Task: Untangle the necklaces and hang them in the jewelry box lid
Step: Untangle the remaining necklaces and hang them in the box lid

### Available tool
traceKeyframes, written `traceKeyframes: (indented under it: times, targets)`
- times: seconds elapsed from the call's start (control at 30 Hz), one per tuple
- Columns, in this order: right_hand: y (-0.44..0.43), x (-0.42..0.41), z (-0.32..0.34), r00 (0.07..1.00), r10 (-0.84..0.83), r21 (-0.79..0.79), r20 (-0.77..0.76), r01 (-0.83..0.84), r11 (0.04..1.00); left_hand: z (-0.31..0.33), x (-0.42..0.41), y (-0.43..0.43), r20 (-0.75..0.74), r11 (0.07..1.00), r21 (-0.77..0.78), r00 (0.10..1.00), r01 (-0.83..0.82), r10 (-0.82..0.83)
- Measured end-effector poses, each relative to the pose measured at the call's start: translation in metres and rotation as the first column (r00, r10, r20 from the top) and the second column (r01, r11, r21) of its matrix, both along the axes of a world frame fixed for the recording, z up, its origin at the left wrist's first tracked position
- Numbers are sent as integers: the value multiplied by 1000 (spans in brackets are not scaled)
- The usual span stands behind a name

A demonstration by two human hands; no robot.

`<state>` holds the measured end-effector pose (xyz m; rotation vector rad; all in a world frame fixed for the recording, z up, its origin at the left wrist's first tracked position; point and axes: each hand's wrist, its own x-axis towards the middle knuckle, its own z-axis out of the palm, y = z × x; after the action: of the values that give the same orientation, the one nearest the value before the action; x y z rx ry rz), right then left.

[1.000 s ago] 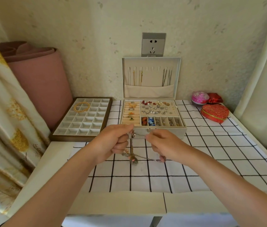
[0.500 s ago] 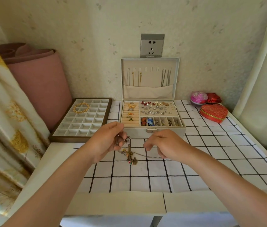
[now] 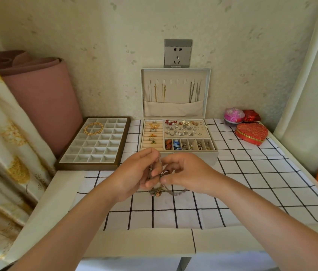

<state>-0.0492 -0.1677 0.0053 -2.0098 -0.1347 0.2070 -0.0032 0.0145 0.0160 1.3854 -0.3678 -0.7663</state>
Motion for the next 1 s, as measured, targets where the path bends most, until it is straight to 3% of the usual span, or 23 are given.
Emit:
traceKeyframes:
  times: [0.17, 0.5, 0.8, 1.0]
  targets:
    - [-2, 2, 1, 995, -96, -93, 39, 100, 991, -3, 9, 4, 52, 993, 78, 995, -92, 88]
    - [-16, 8, -3, 992, -79, -309, 100, 107, 945, -13, 14, 2, 434, 877, 416, 900, -241, 42]
    - [-25, 9, 5, 983, -109, -212, 148, 139, 967, -10, 15, 6, 476, 893, 407, 879, -189, -31]
    - [-24, 5, 11, 975, -174, -125, 140, 191, 973, -8, 20, 12, 486, 854, 500, 863, -145, -138]
